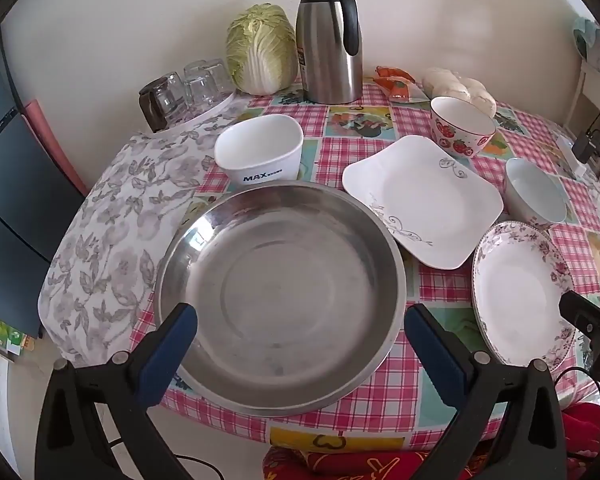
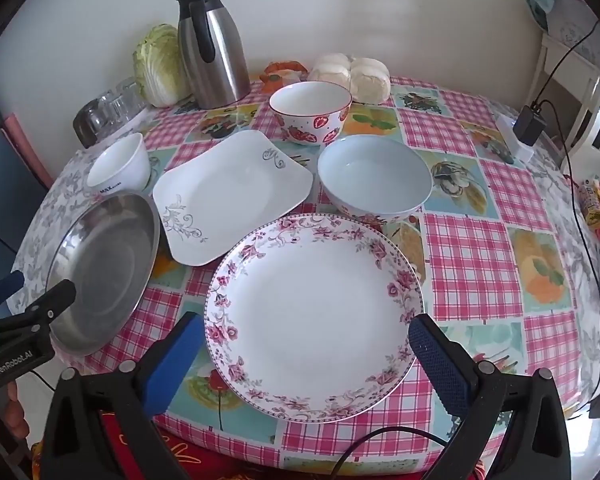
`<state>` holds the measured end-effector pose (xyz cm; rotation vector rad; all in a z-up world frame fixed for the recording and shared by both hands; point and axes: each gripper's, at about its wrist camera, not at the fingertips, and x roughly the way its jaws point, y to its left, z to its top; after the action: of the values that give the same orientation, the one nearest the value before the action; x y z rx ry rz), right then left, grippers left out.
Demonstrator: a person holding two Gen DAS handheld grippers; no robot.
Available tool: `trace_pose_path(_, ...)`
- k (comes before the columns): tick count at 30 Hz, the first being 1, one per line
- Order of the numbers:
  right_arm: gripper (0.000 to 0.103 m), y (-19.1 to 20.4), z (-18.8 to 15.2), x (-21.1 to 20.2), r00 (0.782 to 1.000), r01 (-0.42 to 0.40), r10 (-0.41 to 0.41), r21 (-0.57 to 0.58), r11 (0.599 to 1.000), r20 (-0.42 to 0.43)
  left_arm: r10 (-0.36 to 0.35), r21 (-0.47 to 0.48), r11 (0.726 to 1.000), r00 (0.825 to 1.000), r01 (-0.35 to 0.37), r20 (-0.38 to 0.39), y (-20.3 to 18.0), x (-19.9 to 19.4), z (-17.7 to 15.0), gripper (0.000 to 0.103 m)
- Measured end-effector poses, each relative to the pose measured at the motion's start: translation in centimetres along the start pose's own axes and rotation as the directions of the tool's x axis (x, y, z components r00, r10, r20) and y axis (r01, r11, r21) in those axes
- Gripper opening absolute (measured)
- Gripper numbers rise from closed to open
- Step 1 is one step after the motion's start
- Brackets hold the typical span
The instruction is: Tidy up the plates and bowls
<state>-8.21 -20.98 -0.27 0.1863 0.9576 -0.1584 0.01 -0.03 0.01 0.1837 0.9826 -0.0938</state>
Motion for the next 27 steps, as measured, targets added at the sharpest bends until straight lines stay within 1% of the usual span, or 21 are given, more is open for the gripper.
trace_pose_path(9, 0.103, 0.08, 0.0, -0.3, 1.0, -0.013, 0.013, -0.004, 1.0, 0.015, 0.024, 0.016, 1.0, 1.0, -0.024, 0.001, -0.19, -0.19, -0.18, 0.103)
trace_pose_path(10, 0.103, 0.07, 0.01, -0.31, 1.0, -0.015, 0.015, -0.003, 1.0, 0.016, 0.013, 0.009, 1.0, 1.0, -0.013, 0.0, 0.02, 0.14, -0.16, 0.103)
trace_pose_path(27, 0.103, -0.28, -0.02, -0.32, 0.999, -0.028, 0.027, 0.013, 1.0, 0.017, 0.012, 0.004, 1.0, 1.0, -0.012, -0.018, 0.2, 0.37, -0.11, 0.103)
